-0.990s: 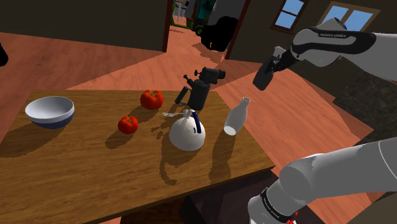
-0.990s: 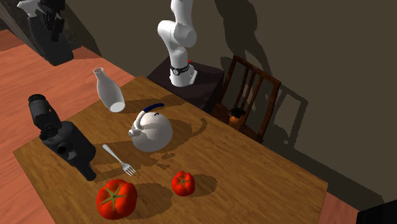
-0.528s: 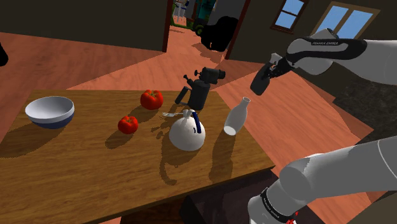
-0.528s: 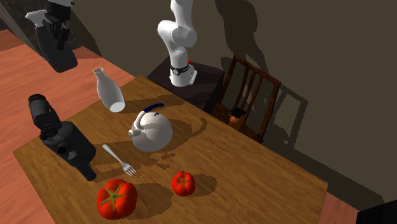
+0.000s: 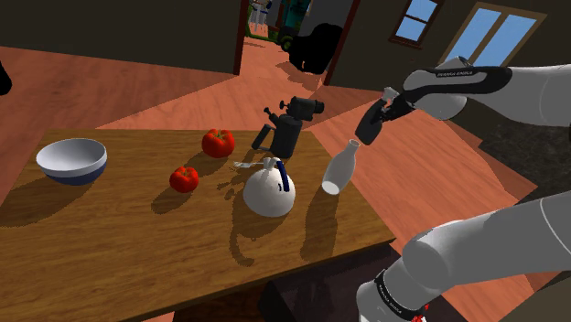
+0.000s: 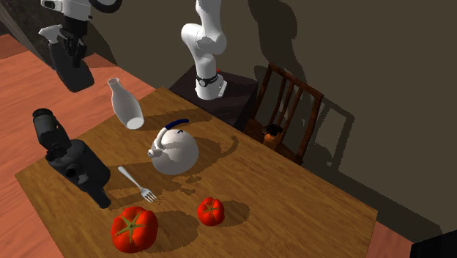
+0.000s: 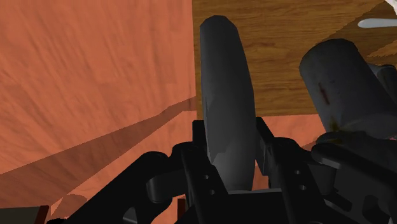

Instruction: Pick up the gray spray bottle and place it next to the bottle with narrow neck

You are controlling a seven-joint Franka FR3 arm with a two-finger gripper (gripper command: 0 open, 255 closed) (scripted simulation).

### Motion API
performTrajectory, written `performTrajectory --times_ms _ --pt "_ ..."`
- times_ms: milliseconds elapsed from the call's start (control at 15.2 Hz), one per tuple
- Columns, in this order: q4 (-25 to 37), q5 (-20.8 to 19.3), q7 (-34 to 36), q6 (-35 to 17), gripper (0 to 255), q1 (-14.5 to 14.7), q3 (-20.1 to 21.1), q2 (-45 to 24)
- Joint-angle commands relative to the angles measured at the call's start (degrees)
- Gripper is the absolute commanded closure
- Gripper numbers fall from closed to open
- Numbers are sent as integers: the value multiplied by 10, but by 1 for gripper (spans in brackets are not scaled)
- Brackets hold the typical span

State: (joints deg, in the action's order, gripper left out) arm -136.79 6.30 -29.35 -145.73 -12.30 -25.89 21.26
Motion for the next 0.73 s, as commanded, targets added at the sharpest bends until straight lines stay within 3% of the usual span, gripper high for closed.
performTrajectory --times_ms 0,660 --pt "-10 5 -7 -15 255 3 -5 -5" --pt "-55 48 -52 -94 255 30 -34 -41"
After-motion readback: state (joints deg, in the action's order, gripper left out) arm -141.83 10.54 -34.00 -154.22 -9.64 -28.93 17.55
